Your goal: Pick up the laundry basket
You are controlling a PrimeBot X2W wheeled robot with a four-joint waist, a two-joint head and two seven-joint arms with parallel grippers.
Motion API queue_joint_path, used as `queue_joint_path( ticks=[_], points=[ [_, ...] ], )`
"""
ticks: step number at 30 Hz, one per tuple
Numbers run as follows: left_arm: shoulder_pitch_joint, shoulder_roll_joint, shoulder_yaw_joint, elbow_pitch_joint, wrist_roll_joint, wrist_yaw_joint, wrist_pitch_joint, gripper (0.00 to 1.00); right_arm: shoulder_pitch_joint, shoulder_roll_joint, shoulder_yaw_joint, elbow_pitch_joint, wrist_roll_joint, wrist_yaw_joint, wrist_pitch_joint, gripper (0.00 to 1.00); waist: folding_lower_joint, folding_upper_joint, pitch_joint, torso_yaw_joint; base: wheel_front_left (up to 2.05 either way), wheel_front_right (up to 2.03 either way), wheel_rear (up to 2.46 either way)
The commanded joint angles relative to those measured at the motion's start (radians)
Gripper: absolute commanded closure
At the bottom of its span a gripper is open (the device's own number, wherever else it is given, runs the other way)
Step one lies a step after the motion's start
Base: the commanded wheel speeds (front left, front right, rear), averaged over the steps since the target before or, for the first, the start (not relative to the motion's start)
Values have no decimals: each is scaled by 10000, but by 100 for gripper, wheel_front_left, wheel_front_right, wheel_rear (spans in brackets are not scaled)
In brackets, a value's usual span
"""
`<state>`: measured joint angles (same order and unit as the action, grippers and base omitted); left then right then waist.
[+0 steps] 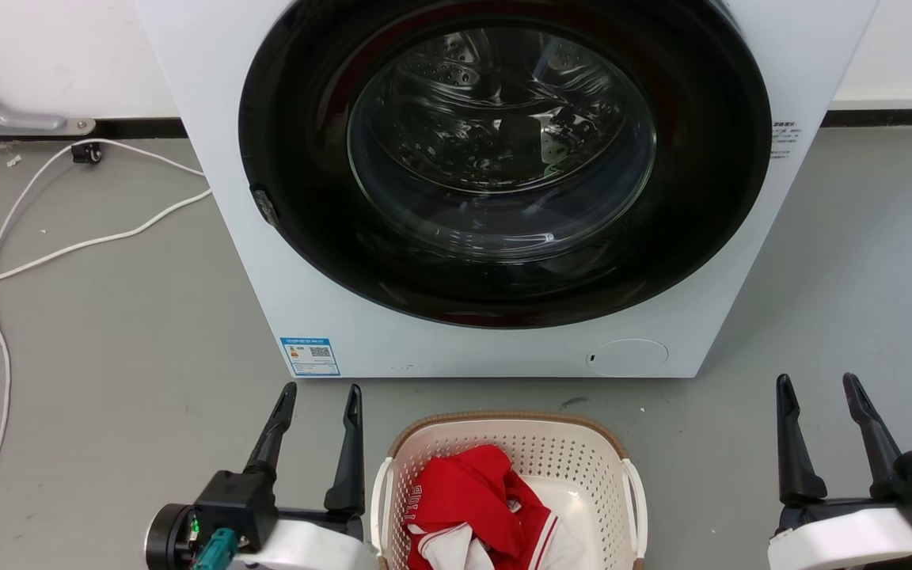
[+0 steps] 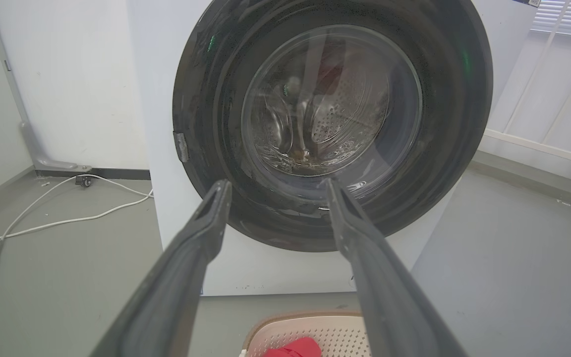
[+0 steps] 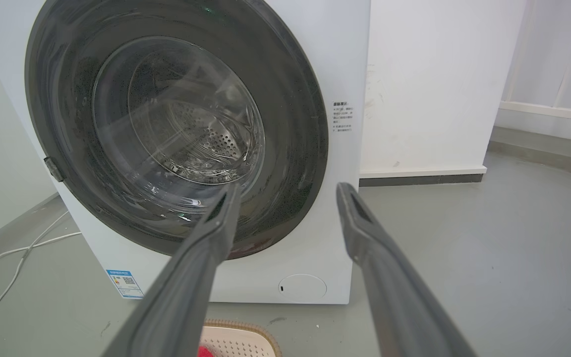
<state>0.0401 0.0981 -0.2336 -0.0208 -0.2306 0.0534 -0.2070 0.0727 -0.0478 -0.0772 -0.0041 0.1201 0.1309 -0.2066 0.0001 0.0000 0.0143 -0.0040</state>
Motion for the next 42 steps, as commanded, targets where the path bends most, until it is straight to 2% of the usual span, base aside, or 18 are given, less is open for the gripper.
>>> queue_joint_path(
  ticks=[1,11,17,21,24,29,35,42],
  points=[
    [70,70,-78,-13,242,53,-96,0,129,-38,18,-85,-325,-3,-102,0,-1,0,-8,0,0,0,0],
    [106,173,-433,150,1022,81,-296,0,202,-38,72,-87,-1208,-3,-303,0,-1,0,-7,7,0,0,0],
    [239,-19,-243,190,1053,81,-407,0,276,-39,-28,-106,-832,-3,-412,0,-1,0,-7,18,0,0,0],
    [362,-276,185,328,602,-243,-485,0,297,-38,-74,22,-485,-3,-487,0,-1,0,-10,12,0,0,0],
    [456,-364,378,438,651,-542,-540,0,323,-37,-68,85,-389,-3,-541,0,-1,0,-15,3,0,0,0],
    [516,-457,592,709,830,-792,-609,0,333,-38,-62,130,-436,-3,-594,0,-1,0,-41,-21,0,0,0],
    [422,-471,566,679,1246,-852,-598,0,328,-38,-19,147,-359,-3,-591,0,-1,0,-70,-25,0,0,0],
    [480,-477,591,374,997,-829,-588,0,309,-38,21,123,-169,-3,-591,0,-1,0,-61,-15,0,0,0]
  ],
)
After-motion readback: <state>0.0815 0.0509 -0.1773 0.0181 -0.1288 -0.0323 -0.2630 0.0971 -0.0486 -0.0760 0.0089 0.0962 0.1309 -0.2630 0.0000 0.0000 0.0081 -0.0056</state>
